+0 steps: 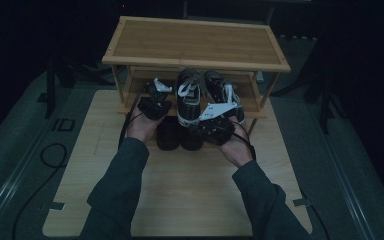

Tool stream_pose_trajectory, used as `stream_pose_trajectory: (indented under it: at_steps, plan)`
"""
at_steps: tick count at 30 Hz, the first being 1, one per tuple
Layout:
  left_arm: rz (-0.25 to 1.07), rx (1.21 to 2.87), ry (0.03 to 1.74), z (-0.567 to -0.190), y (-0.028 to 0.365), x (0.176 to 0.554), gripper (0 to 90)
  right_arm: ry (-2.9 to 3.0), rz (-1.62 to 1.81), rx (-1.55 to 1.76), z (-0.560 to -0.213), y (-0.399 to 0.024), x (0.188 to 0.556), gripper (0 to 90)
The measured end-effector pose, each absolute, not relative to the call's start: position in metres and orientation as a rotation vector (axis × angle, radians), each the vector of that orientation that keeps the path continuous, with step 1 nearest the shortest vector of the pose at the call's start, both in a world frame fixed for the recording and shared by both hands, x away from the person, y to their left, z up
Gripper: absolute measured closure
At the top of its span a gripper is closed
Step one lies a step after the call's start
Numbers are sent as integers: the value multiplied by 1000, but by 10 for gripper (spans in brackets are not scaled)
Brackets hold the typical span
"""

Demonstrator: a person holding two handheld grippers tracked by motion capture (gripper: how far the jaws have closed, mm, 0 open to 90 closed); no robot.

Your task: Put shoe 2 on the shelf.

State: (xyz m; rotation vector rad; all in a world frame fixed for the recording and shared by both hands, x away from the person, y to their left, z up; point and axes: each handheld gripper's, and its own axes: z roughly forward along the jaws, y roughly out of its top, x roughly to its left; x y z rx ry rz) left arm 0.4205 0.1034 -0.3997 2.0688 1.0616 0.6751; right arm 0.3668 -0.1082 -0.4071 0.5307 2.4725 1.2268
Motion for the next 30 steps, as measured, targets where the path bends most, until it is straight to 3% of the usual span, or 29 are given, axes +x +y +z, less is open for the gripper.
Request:
stream_pose_trajectory:
  at_steps: [30]
  plan:
    - [687,2061,1069,-401,102,421,900,2351,1081,604,-411,-81,391,900]
